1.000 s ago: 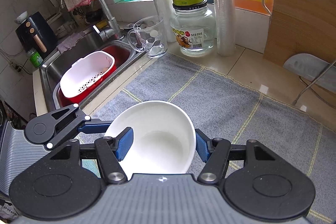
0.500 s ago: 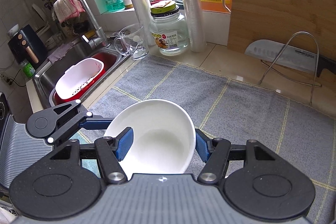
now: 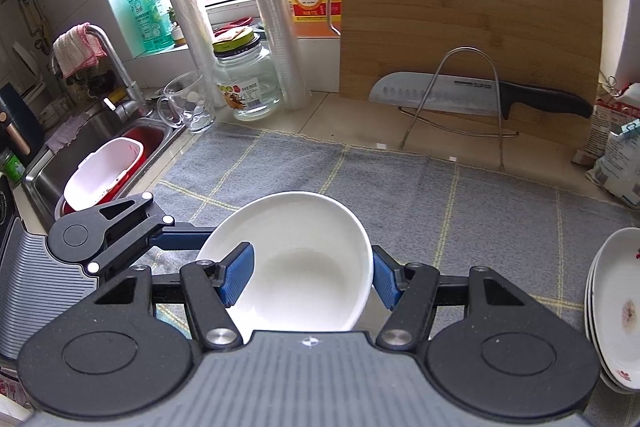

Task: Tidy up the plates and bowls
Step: 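Lower the white bowl into the nested bowls with both grippers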

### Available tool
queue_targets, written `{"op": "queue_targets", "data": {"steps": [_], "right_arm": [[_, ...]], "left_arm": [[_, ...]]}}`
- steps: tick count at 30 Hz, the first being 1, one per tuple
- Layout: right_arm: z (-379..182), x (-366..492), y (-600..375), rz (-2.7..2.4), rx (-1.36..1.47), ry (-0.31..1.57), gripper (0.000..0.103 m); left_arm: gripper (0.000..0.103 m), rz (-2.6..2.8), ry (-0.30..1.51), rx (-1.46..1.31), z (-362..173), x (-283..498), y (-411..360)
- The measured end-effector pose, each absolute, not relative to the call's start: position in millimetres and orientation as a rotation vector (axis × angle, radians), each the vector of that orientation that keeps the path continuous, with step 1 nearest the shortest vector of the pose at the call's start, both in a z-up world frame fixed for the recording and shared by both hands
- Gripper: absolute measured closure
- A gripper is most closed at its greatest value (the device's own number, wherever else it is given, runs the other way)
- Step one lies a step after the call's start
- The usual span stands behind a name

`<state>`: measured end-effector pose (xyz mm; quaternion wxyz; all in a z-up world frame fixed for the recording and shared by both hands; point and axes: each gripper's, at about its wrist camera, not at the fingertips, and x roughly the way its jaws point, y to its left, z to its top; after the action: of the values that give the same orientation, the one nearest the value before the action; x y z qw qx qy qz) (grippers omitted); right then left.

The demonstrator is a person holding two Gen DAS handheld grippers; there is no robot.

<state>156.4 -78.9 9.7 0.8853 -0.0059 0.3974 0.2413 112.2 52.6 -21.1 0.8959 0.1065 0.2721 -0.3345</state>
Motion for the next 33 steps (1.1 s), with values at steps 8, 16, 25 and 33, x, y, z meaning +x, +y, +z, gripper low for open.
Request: {"op": "queue_targets", "data": {"steps": [8,16,25,33], "right_arm": [[4.6,144.1,-104.8,0.421,0.013,0.845,0.035],[-6.0,144.4,-105.6,0.412,0.020,0.871,0.035],[-13.7,149.6,-103.0,0.427,0.030,0.890,0.034],[-15.1,147.5,-106.1,0.412,0.024,0.896,0.034]], "left_arm": [[0.010,-0.766,0.580,0.231,-27.6,113.5,31.9],[0.010,-0.766,0.613,0.238,-36.7,118.1,29.4],[0.010,-0.766,0.628,0.228,-39.5,119.3,31.8],[0.010,-0.781,0.634,0.231,-39.2,119.2,26.2]]}}
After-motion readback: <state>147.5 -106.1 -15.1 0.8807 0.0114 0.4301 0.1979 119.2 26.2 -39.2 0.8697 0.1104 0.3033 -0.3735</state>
